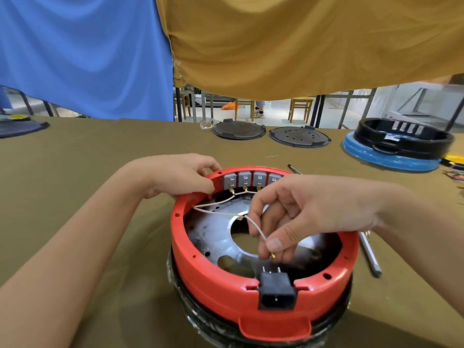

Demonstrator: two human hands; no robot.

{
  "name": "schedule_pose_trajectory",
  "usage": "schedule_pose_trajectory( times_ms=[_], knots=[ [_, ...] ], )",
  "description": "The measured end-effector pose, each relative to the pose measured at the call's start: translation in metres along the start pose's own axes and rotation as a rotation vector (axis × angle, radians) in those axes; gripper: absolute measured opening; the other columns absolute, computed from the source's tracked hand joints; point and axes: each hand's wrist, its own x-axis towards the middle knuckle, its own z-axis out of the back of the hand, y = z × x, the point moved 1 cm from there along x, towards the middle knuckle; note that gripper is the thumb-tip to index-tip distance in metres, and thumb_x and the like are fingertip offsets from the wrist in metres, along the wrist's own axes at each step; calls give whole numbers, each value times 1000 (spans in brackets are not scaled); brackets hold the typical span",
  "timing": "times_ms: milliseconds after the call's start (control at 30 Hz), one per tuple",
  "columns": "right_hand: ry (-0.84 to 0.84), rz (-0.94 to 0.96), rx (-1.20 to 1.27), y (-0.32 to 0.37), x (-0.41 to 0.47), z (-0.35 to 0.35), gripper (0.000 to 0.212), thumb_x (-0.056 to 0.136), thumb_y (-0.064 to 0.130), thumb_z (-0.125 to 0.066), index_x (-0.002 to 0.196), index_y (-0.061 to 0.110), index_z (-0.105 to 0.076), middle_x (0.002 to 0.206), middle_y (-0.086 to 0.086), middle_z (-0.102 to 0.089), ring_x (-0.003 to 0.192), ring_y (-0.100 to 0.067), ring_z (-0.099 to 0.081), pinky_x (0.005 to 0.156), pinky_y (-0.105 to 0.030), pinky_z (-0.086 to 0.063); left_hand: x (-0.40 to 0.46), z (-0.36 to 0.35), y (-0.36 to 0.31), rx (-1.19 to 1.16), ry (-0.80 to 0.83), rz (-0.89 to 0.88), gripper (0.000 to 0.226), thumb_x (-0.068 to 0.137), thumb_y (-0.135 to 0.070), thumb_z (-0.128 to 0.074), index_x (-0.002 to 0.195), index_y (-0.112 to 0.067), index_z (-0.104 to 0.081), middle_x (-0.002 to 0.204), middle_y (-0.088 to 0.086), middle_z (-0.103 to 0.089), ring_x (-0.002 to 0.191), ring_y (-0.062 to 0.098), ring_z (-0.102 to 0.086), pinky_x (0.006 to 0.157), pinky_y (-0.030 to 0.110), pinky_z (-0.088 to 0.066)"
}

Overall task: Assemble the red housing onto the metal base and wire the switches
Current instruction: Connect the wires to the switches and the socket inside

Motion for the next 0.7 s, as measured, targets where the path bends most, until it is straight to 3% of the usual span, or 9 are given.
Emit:
schedule_pose_trajectory(
  times_ms=[100,233,300,467,567,633,700],
  knots=[
    [-42,2,5,2,-1,0,20,86,-6,-67,104,0,-59,92,-13,-74,75,-17,-70,71,-25,-57,3,-2,-2,-4,-115,-70,27,90,-10,-62,111,-27,-64,97,0,-74,87,26,-73,80,47,-60],
    [-88,4,-23,5,0,-1,18,86,-4,-68,102,0,-60,96,-20,-74,74,-19,-71,71,-24,-56,10,-4,-5,-100,-423,-168,17,84,-13,-73,94,-27,-72,79,-8,-73,68,10,-69,68,30,-53],
    [-89,8,-22,6,2,-5,17,86,-3,-69,100,1,-61,97,-20,-73,76,-19,-71,72,-24,-56,12,-9,-5,-161,-481,-177,12,81,-18,-79,89,-24,-73,76,-5,-74,64,8,-68,65,27,-50],
    [-191,-28,-23,0,9,-14,19,86,0,-71,101,0,-60,92,-16,-75,87,-33,-73,80,-33,-60,2,-6,-9,-233,-242,-29,27,84,-34,-75,108,-26,-66,103,5,-72,78,20,-68,63,30,-52],
    [-257,-19,16,0,9,-12,26,84,-1,-72,106,-3,-58,85,-13,-74,73,-19,-71,69,-28,-59,-10,5,-4,-60,-35,133,28,86,-30,-71,110,-30,-58,107,6,-65,91,18,-67,60,35,-58],
    [-297,-10,30,0,8,-9,33,83,-2,-73,110,0,-56,84,-10,-74,68,-16,-69,64,-23,-56,-13,5,-4,-45,7,120,24,89,-17,-65,109,-26,-58,105,9,-66,80,15,-69,56,34,-58],
    [-339,12,31,-1,8,-5,39,83,-1,-74,112,8,-50,84,-11,-75,69,-19,-69,65,-27,-57,-8,4,-5,-57,-51,62,26,90,-7,-58,111,-22,-59,104,7,-67,69,12,-69,53,29,-55]
  ],
)
